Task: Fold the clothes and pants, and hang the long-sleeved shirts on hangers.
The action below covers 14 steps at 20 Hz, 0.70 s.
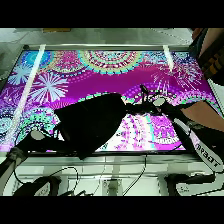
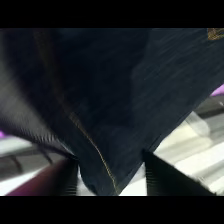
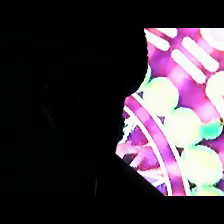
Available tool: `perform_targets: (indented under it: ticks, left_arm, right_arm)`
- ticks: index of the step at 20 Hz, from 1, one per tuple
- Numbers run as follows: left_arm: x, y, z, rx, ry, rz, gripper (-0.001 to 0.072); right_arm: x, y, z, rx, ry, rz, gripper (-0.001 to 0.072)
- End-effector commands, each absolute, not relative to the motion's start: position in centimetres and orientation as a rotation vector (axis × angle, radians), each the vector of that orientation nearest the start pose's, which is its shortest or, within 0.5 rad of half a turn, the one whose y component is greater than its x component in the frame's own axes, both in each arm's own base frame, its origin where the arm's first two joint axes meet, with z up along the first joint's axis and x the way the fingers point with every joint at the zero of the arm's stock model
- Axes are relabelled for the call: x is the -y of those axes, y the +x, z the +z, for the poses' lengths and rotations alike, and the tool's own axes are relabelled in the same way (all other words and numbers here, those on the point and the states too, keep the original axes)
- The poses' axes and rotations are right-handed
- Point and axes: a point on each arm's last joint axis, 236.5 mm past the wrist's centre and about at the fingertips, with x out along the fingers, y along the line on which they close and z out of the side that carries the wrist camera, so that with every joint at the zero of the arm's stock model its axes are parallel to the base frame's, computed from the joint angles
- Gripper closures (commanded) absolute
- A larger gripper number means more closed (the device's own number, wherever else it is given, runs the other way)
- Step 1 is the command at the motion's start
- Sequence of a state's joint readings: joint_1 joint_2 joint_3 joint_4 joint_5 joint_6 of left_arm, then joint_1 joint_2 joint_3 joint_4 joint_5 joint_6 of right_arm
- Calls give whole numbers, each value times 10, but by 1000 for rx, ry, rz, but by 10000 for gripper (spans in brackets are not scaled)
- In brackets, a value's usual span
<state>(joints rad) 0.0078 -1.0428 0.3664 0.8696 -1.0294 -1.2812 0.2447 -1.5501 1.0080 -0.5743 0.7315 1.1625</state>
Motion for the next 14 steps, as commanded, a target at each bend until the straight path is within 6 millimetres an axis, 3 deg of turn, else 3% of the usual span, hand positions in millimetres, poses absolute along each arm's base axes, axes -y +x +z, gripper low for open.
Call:
perform_targets:
  ticks: [1, 2, 3, 5, 7, 9, 11, 12, 14]
  left_arm:
    - [136, 201, -119, -1483, -485, -360, 486]
    - [138, 202, -118, -1479, -492, -364, 660]
    - [142, 205, -114, -1469, -514, -370, 700]
    - [146, 220, -99, -1422, -505, -417, 701]
    - [149, 250, -60, -1328, -457, -498, 701]
    - [143, 295, 4, -1151, -416, -532, 701]
    - [128, 337, 89, -910, -349, -532, 701]
    - [118, 350, 137, -780, -297, -529, 701]
    - [102, 355, 225, -551, -189, -513, 701]
  right_arm:
    - [-243, 398, -59, -1196, 564, 562, 676]
    - [-243, 398, -57, -1192, 562, 566, 676]
    - [-243, 399, -52, -1180, 556, 571, 676]
    - [-240, 405, -32, -1135, 502, 596, 677]
    - [-238, 411, 4, -1064, 400, 642, 677]
    - [-233, 414, 56, -964, 287, 685, 676]
    - [-230, 410, 116, -843, 223, 716, 677]
    - [-229, 406, 151, -768, 202, 730, 677]
    - [-227, 387, 220, -627, 192, 756, 677]
